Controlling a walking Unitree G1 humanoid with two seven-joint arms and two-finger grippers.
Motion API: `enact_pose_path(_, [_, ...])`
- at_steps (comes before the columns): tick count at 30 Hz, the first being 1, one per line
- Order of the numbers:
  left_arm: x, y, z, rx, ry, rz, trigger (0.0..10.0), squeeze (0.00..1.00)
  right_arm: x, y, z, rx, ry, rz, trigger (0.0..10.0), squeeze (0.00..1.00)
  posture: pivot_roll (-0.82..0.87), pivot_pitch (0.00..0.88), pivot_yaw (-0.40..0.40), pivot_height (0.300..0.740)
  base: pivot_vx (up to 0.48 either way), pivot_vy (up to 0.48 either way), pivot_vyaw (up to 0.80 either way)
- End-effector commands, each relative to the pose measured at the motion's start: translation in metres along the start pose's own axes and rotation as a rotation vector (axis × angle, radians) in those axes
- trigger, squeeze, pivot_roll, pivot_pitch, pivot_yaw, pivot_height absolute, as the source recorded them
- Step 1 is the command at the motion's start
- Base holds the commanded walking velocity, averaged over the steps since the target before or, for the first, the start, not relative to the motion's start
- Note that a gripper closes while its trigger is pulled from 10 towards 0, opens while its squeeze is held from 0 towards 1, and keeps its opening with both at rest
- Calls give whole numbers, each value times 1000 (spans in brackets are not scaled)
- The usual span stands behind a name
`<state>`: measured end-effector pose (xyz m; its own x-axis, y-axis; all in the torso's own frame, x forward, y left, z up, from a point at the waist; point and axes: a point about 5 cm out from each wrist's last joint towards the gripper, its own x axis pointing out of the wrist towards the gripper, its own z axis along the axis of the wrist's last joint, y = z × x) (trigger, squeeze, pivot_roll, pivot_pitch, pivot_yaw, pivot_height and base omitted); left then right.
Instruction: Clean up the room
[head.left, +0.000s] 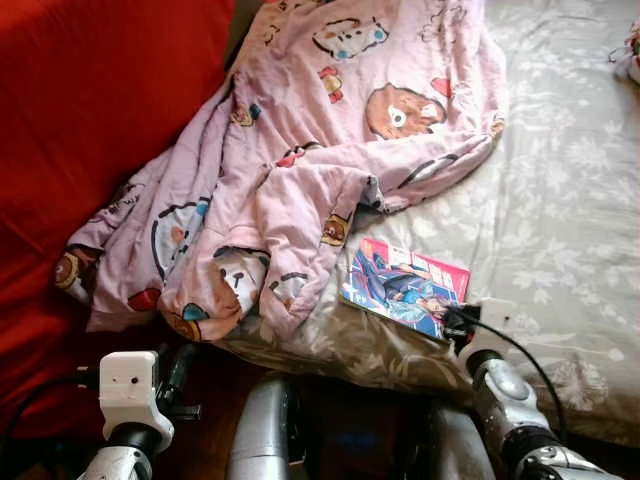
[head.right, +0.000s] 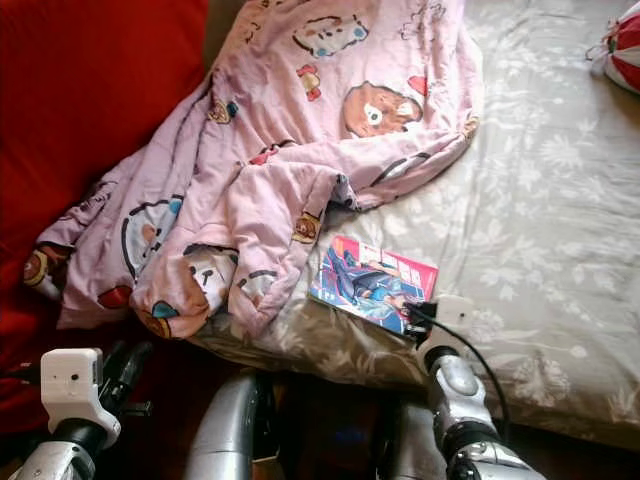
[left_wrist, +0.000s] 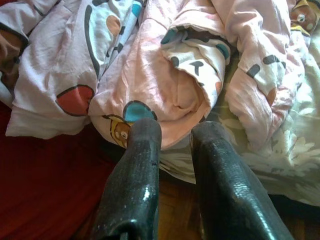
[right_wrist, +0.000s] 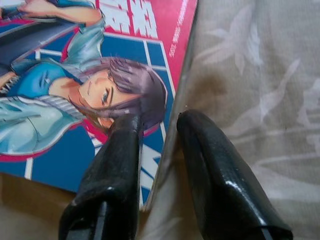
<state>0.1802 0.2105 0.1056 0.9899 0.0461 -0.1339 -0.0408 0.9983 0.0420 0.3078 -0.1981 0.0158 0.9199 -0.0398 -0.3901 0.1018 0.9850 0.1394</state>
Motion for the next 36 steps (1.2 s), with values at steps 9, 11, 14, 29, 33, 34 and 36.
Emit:
enact_pose_path(9, [-12,7,-3,23,25,34,10000,0,-10,-16,-26,12,107,-113,10000,0,249,326,68,618,0,0,0])
enact_pose_path(11, [-12,7,-3,23,27,33,10000,0,-14,-26,-30,26,121,-162,10000,0,247,326,69,618,0,0,0])
enact_pose_path(14, [-11,6,-3,22,28,30,10000,0,-21,-41,-37,55,129,-224,10000,0,244,326,70,618,0,0,0])
enact_pose_path(29, [-10,3,-7,44,43,5,10000,0,-67,-108,-73,124,210,-518,10000,0,233,323,83,618,0,0,0])
enact_pose_path(33, [-10,2,-9,47,47,3,10000,0,-70,-112,-73,126,203,-533,10000,0,232,321,83,618,0,0,0])
enact_pose_path(34, [-9,2,-9,47,47,3,10000,0,-69,-112,-71,129,193,-526,10000,0,232,321,83,618,0,0,0])
enact_pose_path(36, [-8,3,-10,49,48,3,10000,0,-59,-101,-62,155,127,-457,10000,0,228,313,84,618,0,0,0])
